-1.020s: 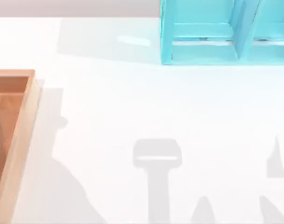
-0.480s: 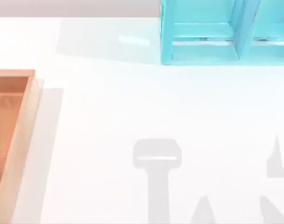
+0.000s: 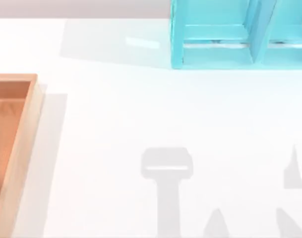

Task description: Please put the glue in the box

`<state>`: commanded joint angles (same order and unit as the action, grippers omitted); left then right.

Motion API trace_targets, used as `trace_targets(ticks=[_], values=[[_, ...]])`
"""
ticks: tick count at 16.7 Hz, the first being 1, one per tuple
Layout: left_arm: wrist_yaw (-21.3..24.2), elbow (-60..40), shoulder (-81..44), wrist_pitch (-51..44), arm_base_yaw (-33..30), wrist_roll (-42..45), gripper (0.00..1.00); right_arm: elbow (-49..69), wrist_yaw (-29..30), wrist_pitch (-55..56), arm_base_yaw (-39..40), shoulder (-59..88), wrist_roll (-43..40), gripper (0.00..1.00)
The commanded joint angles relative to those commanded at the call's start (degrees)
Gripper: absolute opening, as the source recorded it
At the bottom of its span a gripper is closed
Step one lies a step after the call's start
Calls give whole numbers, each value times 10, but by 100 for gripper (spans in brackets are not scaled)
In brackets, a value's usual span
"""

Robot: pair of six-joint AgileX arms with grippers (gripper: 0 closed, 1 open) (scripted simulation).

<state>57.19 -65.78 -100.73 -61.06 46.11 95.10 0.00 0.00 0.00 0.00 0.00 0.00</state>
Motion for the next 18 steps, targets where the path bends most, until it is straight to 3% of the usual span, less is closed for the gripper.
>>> trace_targets(ticks=[4, 13, 18], values=[[-1, 16, -3, 36, -12, -24, 0, 0, 0, 0, 0, 0, 0, 100], [0, 94, -16, 228, -75, -142, 0, 0, 0, 0, 0, 0, 0, 100], [1, 99, -17, 241, -80, -149, 0, 0, 0, 0, 0, 0, 0, 100]])
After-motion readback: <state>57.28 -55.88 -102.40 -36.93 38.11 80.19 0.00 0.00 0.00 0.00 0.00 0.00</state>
